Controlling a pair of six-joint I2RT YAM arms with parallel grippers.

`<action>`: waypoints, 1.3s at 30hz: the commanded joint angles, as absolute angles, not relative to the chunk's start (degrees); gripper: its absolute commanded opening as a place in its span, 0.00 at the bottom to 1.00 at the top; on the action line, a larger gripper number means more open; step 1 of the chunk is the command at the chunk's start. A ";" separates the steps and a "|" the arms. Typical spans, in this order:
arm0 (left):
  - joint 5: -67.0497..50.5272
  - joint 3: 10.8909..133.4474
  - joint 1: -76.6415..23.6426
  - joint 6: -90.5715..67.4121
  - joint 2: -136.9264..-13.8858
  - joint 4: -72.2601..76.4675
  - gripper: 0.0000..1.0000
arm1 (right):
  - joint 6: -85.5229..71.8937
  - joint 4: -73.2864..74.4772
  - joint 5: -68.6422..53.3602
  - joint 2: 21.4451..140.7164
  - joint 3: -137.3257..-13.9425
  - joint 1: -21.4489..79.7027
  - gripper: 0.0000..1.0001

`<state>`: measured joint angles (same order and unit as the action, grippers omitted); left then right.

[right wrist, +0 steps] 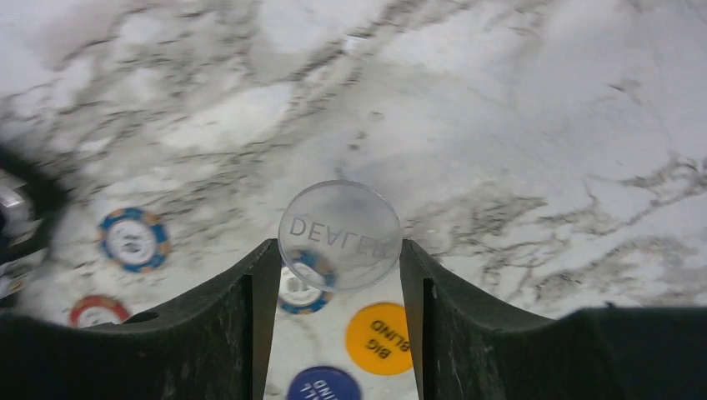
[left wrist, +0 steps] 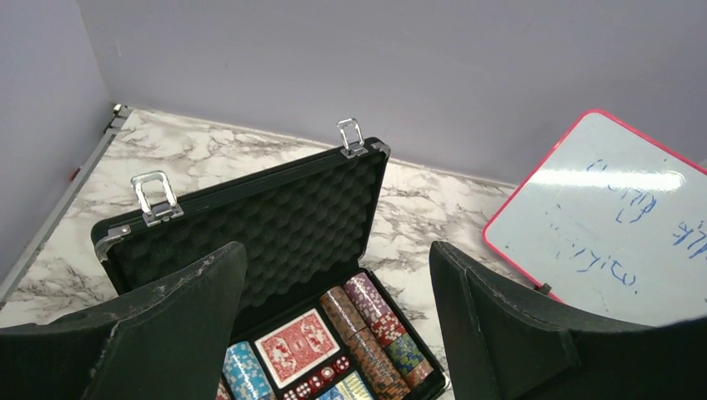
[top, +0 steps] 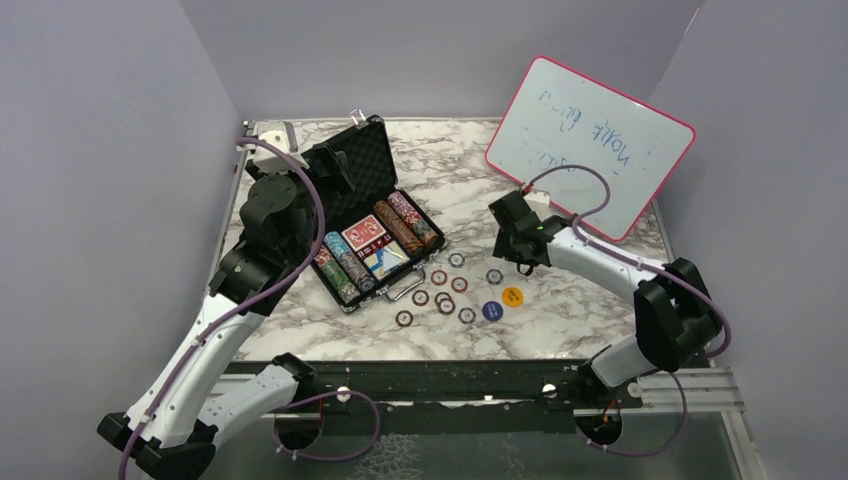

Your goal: Pack up texas hold em set

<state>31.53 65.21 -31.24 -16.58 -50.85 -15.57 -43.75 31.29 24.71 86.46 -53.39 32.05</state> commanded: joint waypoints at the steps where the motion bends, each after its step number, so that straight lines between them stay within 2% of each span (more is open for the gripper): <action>1: 33.81 68.91 -31.11 -14.28 -50.01 -14.08 0.83 | -38.28 27.39 26.89 86.49 -59.38 38.19 0.54; 9: 34.59 75.17 -31.11 -14.42 -48.64 -14.31 0.83 | -31.31 20.99 23.85 100.24 -77.69 51.73 0.55; 14: 34.02 76.53 -31.10 -14.68 -47.18 -14.51 0.83 | -25.38 15.62 20.23 110.87 -88.96 56.05 0.55; 18: 34.38 76.52 -31.11 -15.05 -46.46 -15.19 0.83 | -22.03 12.84 18.89 118.22 -96.12 56.73 0.55; 29: 34.72 76.73 -31.11 -15.29 -47.32 -15.30 0.83 | -17.86 18.66 15.76 134.85 -115.38 56.78 0.55; 35: 34.96 76.45 -31.11 -15.21 -47.88 -15.30 0.83 | -17.37 20.16 14.94 136.90 -117.75 56.73 0.57; 39: 35.13 76.33 -31.11 -15.16 -48.13 -15.36 0.83 | -16.51 21.85 14.88 137.24 -118.66 56.76 0.65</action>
